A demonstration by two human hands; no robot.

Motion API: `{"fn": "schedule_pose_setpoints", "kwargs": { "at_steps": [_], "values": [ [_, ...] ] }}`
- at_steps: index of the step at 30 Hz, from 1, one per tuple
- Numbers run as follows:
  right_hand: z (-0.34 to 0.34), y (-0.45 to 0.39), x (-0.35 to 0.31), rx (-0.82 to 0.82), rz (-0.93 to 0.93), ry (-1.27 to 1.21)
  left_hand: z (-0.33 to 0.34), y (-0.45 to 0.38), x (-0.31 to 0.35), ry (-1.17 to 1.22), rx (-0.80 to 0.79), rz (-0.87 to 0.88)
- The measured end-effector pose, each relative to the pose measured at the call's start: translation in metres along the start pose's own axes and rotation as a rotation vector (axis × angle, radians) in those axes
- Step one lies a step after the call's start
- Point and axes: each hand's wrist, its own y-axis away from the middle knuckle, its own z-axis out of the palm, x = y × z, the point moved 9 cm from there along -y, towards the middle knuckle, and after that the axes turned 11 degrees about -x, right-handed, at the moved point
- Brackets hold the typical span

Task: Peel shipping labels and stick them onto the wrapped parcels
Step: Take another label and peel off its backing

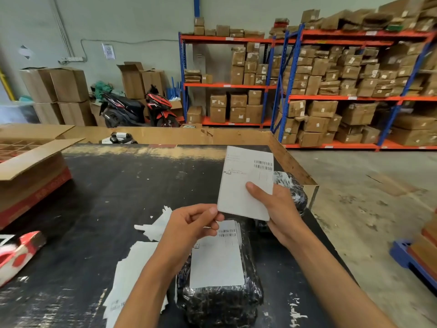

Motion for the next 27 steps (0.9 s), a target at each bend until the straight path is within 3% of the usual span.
{"fn": "schedule_pose_setpoints", "kwargs": {
  "at_steps": [11,18,20,24,27],
  "values": [
    [-0.007,-0.024,0.01,-0.029,0.03,-0.011,0.005,-0.019,-0.002,0.076,0.011,0.039],
    [-0.001,-0.032,0.026,-0.083,0.202,0.454,0.004,-0.029,0.017,0.032,0.031,0.139],
    [0.004,-0.032,0.018,-0.1,0.148,0.541,0.002,-0.032,0.021,-0.01,0.057,0.147],
    [0.028,-0.03,-0.007,-0.309,-0.055,0.263,-0.001,-0.037,0.026,-0.081,0.122,0.156],
    [0.036,-0.025,-0.02,-0.391,-0.107,0.266,0.0,-0.039,0.031,-0.125,0.134,0.177]
  ]
}}
